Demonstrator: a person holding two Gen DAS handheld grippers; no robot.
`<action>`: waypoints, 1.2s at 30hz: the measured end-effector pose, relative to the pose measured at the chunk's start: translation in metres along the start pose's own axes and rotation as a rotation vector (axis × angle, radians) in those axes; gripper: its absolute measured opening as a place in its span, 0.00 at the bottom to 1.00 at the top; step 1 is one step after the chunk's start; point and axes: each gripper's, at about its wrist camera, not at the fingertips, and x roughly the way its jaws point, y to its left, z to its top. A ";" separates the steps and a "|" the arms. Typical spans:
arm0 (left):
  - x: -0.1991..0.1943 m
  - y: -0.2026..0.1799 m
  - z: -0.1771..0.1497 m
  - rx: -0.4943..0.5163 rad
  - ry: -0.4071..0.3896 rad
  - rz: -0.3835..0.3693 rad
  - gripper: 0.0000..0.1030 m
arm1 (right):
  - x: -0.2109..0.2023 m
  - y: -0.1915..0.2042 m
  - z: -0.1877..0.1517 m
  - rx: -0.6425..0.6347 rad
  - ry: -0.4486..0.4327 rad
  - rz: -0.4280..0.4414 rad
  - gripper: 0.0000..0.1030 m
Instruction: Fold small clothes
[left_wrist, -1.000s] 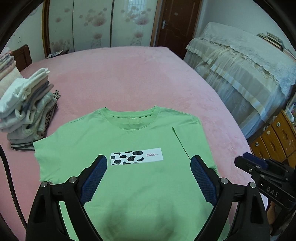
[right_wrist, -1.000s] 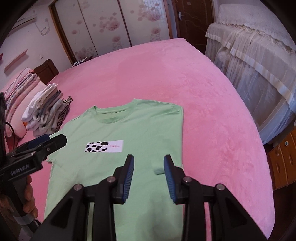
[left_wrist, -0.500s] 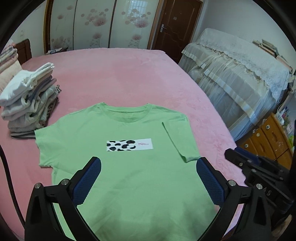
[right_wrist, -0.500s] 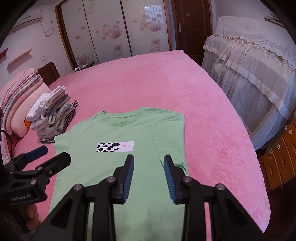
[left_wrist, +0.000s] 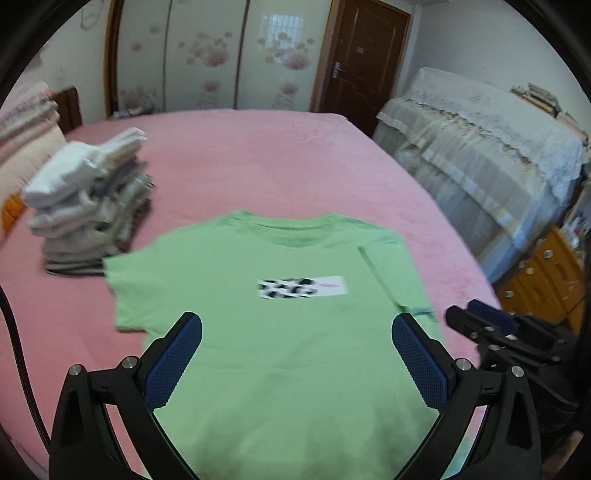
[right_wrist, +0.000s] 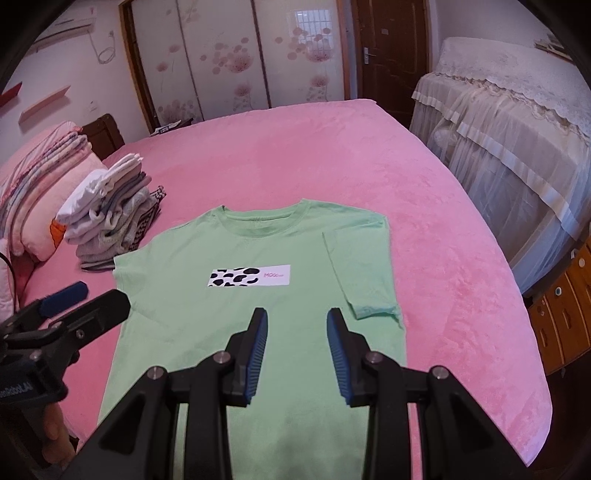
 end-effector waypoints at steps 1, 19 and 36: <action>-0.002 0.006 -0.001 0.009 -0.011 0.029 0.99 | 0.002 0.012 0.002 -0.020 -0.001 0.004 0.33; 0.013 0.232 -0.035 -0.181 -0.043 0.516 0.99 | 0.087 0.228 0.020 -0.373 0.004 0.119 0.33; 0.044 0.305 -0.087 -0.359 0.051 0.506 0.99 | 0.173 0.325 -0.023 -0.592 0.137 0.208 0.33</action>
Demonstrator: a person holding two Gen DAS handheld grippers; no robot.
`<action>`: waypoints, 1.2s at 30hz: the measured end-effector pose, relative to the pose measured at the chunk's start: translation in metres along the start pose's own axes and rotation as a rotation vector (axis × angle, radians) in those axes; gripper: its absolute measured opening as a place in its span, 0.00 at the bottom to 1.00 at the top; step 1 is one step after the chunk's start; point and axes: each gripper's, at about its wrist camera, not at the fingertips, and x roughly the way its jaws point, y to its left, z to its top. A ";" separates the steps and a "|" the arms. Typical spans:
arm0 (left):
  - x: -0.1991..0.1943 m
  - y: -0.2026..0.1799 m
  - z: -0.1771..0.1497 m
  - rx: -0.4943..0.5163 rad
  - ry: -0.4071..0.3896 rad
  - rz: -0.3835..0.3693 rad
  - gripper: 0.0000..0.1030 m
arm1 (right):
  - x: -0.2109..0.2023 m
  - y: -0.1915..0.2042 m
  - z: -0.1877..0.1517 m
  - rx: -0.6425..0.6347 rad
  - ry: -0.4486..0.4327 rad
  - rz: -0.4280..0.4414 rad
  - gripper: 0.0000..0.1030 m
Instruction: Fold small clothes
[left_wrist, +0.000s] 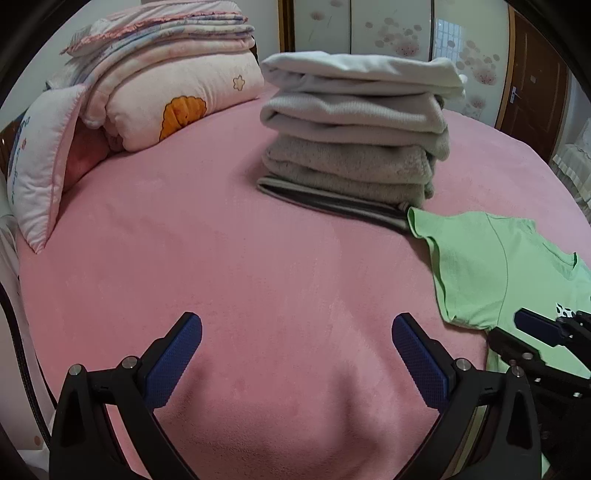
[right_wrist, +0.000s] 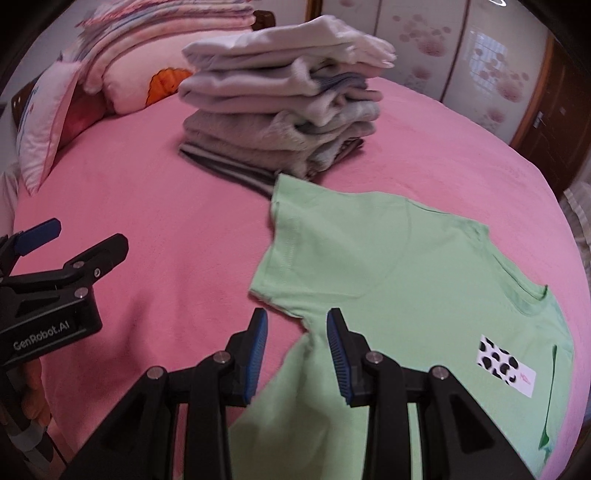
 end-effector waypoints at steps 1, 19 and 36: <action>0.002 0.001 -0.002 -0.002 0.009 -0.001 0.99 | 0.004 0.004 0.000 -0.018 0.005 -0.008 0.33; 0.014 0.013 -0.006 -0.097 0.087 -0.068 0.99 | 0.034 0.020 0.017 -0.054 0.031 -0.060 0.10; -0.004 -0.062 -0.006 0.081 0.064 -0.107 0.99 | 0.008 -0.156 -0.093 0.811 0.081 0.154 0.19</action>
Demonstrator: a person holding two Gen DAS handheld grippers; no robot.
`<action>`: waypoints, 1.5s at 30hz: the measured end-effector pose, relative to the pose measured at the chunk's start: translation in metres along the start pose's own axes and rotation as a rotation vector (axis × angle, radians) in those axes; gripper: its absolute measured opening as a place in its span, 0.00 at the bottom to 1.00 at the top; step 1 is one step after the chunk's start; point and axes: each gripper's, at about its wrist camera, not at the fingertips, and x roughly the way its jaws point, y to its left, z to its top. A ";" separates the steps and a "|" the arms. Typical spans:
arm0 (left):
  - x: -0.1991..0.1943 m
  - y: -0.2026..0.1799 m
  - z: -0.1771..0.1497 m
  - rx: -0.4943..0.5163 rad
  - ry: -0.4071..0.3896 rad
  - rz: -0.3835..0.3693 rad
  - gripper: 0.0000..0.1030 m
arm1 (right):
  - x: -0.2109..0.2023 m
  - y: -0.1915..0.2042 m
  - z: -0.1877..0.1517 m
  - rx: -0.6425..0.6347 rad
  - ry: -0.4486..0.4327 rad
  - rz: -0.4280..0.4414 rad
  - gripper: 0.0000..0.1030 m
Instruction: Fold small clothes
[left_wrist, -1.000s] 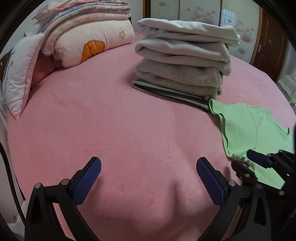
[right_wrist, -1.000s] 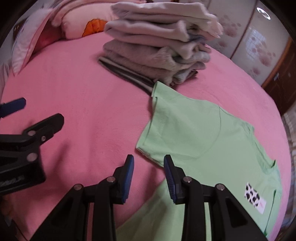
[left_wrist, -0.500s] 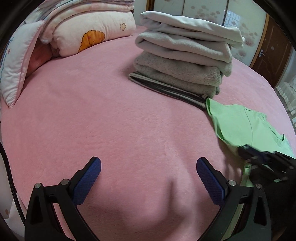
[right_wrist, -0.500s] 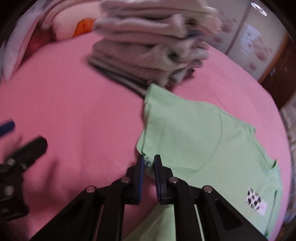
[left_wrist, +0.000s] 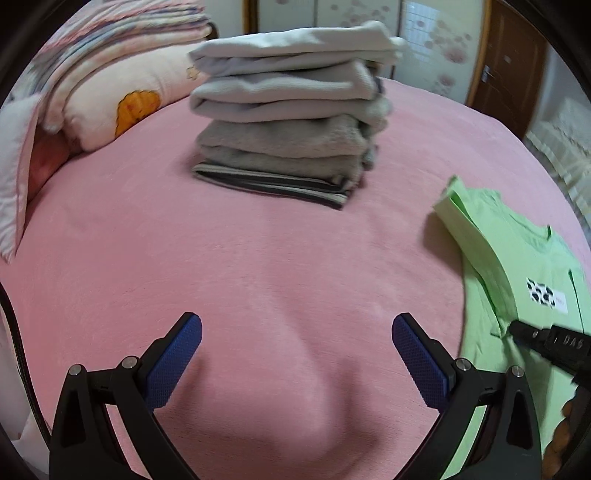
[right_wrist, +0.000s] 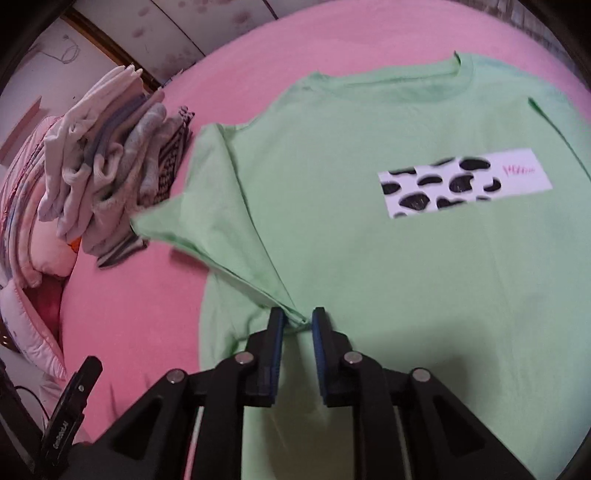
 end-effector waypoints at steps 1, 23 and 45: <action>-0.001 -0.004 -0.001 0.008 0.000 -0.008 0.99 | -0.006 0.004 0.001 -0.034 -0.007 -0.019 0.21; -0.004 -0.101 -0.059 0.167 -0.031 -0.193 0.99 | 0.072 0.191 0.043 -0.954 0.199 -0.157 0.24; 0.019 -0.080 -0.045 -0.026 0.098 -0.198 0.99 | 0.043 0.157 0.070 -0.826 0.071 -0.113 0.06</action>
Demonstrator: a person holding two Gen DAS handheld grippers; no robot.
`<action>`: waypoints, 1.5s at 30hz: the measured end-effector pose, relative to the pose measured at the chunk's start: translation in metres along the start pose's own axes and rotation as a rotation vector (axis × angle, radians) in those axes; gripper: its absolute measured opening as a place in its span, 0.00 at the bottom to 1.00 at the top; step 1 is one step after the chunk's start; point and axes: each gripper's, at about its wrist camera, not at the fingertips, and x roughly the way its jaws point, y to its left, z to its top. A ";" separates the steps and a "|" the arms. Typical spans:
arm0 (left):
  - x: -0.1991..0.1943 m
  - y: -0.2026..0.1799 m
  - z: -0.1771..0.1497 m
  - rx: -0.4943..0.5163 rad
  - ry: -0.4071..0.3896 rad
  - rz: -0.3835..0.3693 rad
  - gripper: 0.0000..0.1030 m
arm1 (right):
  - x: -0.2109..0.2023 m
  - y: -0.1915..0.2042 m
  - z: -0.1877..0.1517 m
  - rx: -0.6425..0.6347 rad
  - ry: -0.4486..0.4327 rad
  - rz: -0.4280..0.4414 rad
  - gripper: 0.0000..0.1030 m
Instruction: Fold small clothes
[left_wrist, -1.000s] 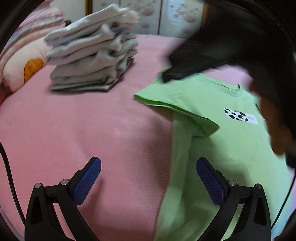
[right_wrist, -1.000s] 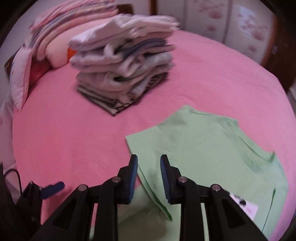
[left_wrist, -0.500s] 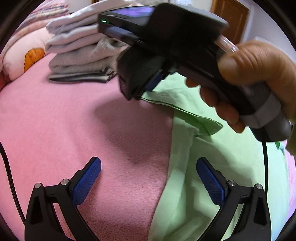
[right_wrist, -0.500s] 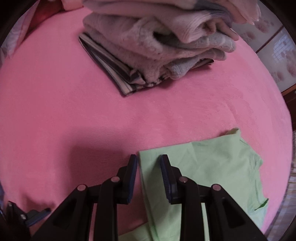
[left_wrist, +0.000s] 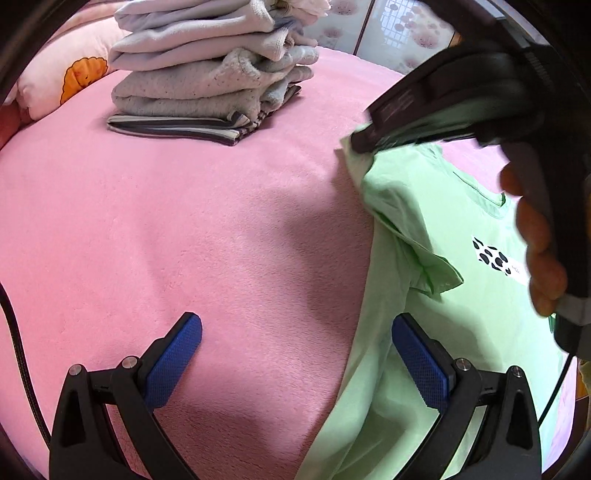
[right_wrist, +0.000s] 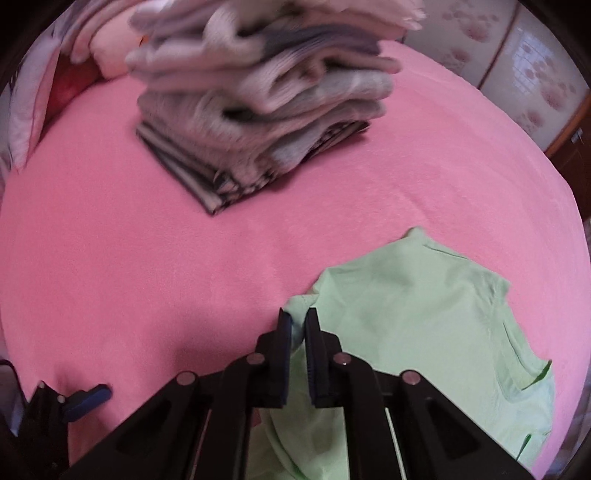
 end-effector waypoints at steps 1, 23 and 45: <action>0.000 -0.001 0.001 0.006 0.000 0.002 0.99 | -0.006 -0.007 0.001 0.026 -0.020 0.013 0.06; 0.038 -0.046 0.025 0.114 -0.007 0.202 0.82 | -0.024 -0.129 -0.037 0.440 -0.221 0.140 0.06; 0.001 -0.003 0.021 0.089 0.060 0.056 0.74 | -0.020 -0.107 -0.131 0.577 -0.115 0.337 0.33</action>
